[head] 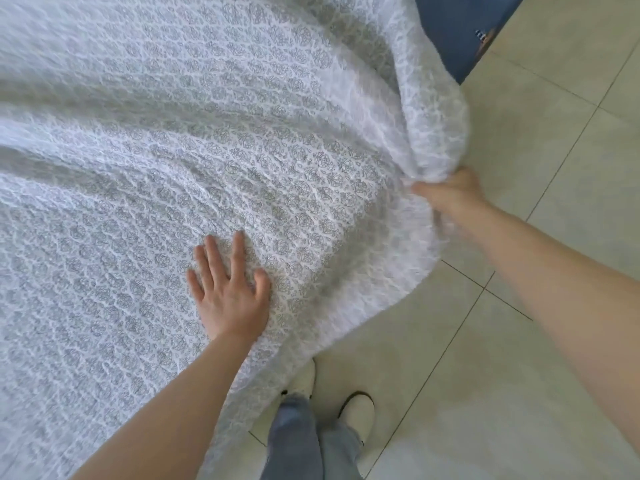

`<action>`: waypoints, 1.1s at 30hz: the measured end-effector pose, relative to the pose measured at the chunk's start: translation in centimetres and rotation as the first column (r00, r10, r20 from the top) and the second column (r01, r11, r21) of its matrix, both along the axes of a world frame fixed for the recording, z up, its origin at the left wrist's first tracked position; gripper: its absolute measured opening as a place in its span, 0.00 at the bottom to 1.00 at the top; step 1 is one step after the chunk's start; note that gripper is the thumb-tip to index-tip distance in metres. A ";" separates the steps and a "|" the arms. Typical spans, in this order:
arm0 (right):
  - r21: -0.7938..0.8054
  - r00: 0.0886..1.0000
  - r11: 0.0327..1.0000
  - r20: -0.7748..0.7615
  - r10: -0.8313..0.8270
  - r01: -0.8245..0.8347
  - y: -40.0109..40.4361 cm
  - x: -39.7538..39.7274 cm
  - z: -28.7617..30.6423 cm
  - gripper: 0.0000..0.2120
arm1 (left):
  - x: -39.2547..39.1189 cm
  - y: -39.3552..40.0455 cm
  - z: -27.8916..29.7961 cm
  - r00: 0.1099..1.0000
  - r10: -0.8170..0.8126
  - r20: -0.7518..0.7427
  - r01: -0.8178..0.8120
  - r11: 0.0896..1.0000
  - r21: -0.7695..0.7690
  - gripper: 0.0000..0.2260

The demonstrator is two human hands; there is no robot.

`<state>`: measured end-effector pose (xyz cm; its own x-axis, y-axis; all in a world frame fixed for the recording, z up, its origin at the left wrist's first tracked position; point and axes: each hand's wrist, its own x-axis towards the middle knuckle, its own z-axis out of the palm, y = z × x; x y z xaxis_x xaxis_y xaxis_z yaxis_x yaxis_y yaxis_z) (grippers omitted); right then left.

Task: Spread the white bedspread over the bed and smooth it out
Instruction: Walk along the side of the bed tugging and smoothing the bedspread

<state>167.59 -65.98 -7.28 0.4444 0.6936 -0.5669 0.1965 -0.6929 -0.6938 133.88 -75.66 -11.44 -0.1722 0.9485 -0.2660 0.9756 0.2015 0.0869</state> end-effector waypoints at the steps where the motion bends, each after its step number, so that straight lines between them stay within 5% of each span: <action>1: 0.032 0.990 0.998 0.130 -0.058 0.055 -0.1 1.2 -0.1 0.21 | -0.1 0.0 0.0 1.000 0.001 0.004 -0.001 1.000 -0.017 0.29; 3: 0.050 0.954 0.996 0.287 -0.087 0.076 0.1 3.0 -0.3 0.25 | -0.3 0.4 0.1 1.000 -0.019 0.004 0.019 0.998 -0.053 0.29; 9: -0.133 0.962 0.973 0.226 -0.156 0.189 1.7 3.3 -1.6 0.42 | 3.3 7.1 0.1 1.000 -0.020 -0.001 0.019 0.998 -0.064 0.29; 12: -0.138 0.948 0.972 0.283 -0.144 0.189 3.4 3.6 -0.6 0.49 | 9.5 10.5 -0.3 0.986 -0.167 -0.015 0.166 0.985 -0.037 0.31; 17: 0.232 0.769 0.943 0.637 0.039 -0.240 8.8 -0.3 4.1 0.33 | 17.5 11.5 0.4 0.839 -0.538 0.077 0.543 0.837 -0.066 0.33; 20: 0.296 0.770 0.852 0.614 0.177 -0.432 12.3 -4.3 5.7 0.23 | 14.7 12.5 1.8 0.762 -0.563 0.320 0.574 0.816 0.068 0.29; 22: 0.282 0.776 0.831 0.579 0.250 -0.479 14.5 -6.4 5.7 0.19 | 10.5 14.2 2.9 0.718 -0.513 0.471 0.438 0.858 0.268 0.23; 24: 0.247 0.752 0.816 0.584 0.305 -0.522 16.7 -8.6 5.3 0.20 | 5.2 18.1 3.4 0.768 -0.421 0.482 0.235 0.886 0.400 0.17; 28: 0.208 0.650 0.755 0.674 0.350 -0.621 19.0 -12.4 4.7 0.24 | -2.5 27.4 5.1 0.867 0.019 0.498 -0.206 0.924 0.323 0.16; 30: 0.192 0.577 0.709 0.737 0.352 -0.678 20.0 -14.0 4.9 0.26 | -5.3 32.3 5.5 0.729 0.333 0.598 -0.520 0.838 0.166 0.22; 33: 0.118 0.478 0.668 0.789 0.386 -0.735 22.5 -16.0 5.2 0.30 | -9.4 38.7 6.7 0.354 0.626 0.695 -0.797 0.591 -0.127 0.36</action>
